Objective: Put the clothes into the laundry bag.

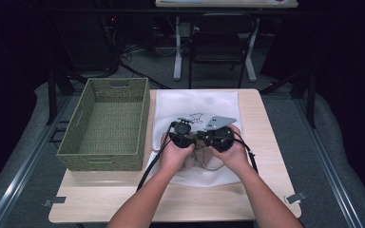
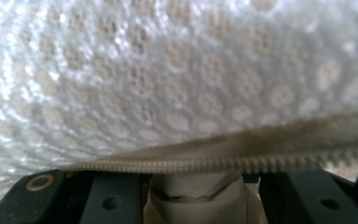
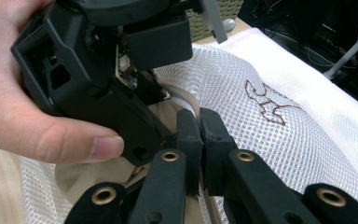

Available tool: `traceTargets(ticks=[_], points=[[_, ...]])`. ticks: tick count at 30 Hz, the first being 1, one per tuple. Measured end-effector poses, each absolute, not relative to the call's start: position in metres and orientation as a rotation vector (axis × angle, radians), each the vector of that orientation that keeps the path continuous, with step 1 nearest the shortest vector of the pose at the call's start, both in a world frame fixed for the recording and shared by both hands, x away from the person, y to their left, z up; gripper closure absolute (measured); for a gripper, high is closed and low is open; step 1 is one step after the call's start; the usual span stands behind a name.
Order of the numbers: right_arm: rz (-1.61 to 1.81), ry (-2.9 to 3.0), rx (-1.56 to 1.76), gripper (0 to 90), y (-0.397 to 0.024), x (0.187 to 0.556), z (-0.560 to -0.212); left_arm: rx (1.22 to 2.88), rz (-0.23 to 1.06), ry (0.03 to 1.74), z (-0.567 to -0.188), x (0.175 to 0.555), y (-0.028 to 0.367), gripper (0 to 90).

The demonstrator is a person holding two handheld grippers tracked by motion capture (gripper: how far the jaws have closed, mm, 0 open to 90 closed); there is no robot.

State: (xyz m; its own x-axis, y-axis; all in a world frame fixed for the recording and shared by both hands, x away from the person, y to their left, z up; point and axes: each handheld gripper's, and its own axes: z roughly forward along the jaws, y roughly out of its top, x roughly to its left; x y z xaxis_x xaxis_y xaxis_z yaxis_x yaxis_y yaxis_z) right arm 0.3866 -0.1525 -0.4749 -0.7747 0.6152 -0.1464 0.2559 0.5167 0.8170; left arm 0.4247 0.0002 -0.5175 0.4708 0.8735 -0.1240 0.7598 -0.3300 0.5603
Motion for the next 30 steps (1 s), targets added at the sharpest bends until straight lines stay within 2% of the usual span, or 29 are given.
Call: traceTargets(ticks=[30], points=[[1.127,2.367,0.726,88.0,-0.151,0.39,-0.483,2.216,0.241,1.316,-0.529,0.428,-0.001,50.3]])
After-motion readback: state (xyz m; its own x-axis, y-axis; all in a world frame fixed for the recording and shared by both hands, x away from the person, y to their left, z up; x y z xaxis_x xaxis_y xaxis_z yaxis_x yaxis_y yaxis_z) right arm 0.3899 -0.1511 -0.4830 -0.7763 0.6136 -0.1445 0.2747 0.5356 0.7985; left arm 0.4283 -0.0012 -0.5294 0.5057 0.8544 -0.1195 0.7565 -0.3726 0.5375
